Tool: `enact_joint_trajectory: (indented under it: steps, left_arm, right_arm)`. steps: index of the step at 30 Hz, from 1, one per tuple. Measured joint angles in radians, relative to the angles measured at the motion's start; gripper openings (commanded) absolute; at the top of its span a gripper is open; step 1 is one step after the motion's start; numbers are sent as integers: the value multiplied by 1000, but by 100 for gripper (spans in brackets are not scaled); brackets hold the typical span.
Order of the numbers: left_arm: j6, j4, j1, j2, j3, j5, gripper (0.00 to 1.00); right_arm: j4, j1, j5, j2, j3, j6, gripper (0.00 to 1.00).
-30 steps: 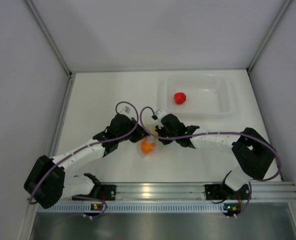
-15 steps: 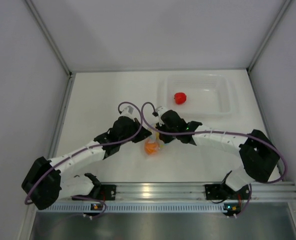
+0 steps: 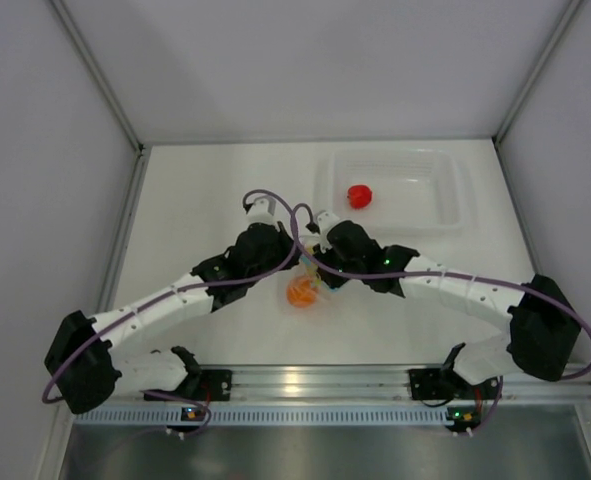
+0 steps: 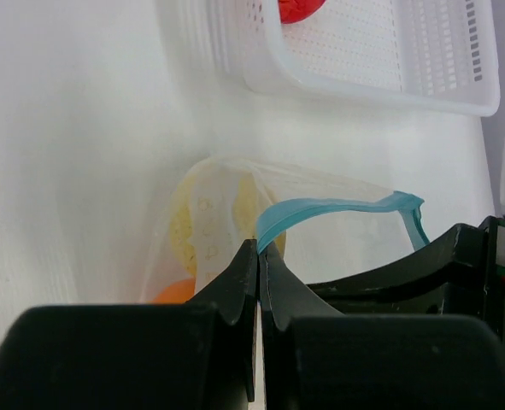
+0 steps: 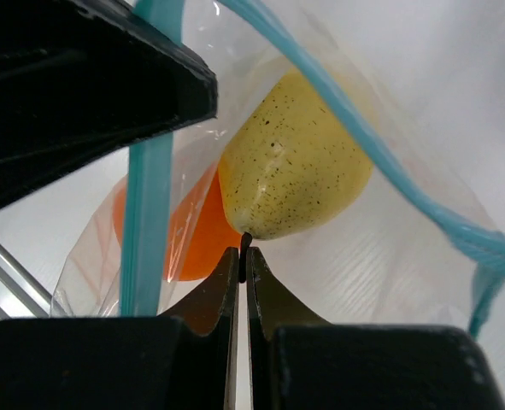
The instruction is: Open the zip-top bag and remove the fake food
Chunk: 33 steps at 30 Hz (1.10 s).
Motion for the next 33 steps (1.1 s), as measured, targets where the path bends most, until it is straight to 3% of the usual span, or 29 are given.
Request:
enact_joint_trajectory:
  steps: [12, 20, 33]
  left_arm:
    - [152, -11, -219, 21, 47, -241, 0]
    - [186, -14, -227, -3, 33, -307, 0]
    - [174, -13, -229, 83, 33, -384, 0]
  right_arm:
    - [-47, -17, 51, 18, 68, -20, 0]
    - [-31, -70, 34, 146, 138, 0, 0]
    - [-66, -70, 8, 85, 143, 25, 0]
